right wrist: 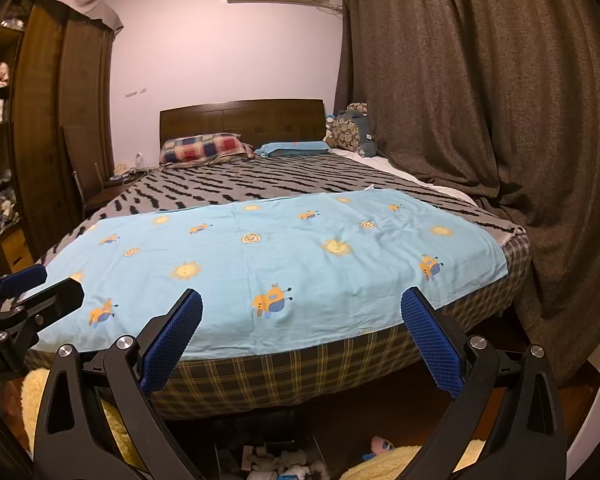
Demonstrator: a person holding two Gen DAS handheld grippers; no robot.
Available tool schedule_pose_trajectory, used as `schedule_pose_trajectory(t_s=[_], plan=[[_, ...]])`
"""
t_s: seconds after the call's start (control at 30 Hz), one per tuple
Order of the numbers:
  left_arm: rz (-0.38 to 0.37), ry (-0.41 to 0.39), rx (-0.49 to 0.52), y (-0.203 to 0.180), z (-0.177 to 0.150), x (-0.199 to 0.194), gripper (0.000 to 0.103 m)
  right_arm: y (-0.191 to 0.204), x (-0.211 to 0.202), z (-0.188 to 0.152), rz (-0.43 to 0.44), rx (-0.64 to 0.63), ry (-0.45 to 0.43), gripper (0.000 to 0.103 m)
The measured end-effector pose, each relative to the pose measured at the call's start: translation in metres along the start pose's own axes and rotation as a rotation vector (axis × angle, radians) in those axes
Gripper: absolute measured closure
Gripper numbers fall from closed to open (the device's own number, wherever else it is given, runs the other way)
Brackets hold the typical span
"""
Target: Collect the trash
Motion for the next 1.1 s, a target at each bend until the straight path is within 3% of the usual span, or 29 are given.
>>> schedule_pose_trajectory(t_s=[1.1], plan=[[0.007, -0.002, -0.01, 0.0004, -0.0009, -0.0023, 0.008, 0.001, -0.0006, -0.0026, 0.005, 0.001, 0.005, 0.003]])
Point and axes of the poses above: each gripper's, at about its wrist camera, not at the fingertips, and x roughly the way its jaws point, y to its left, z to its top, the point moved 7 cm from there along x, roughly the way its jaws point, and after that the axes turned 13 degrees about -z, right-handed, at the moved point
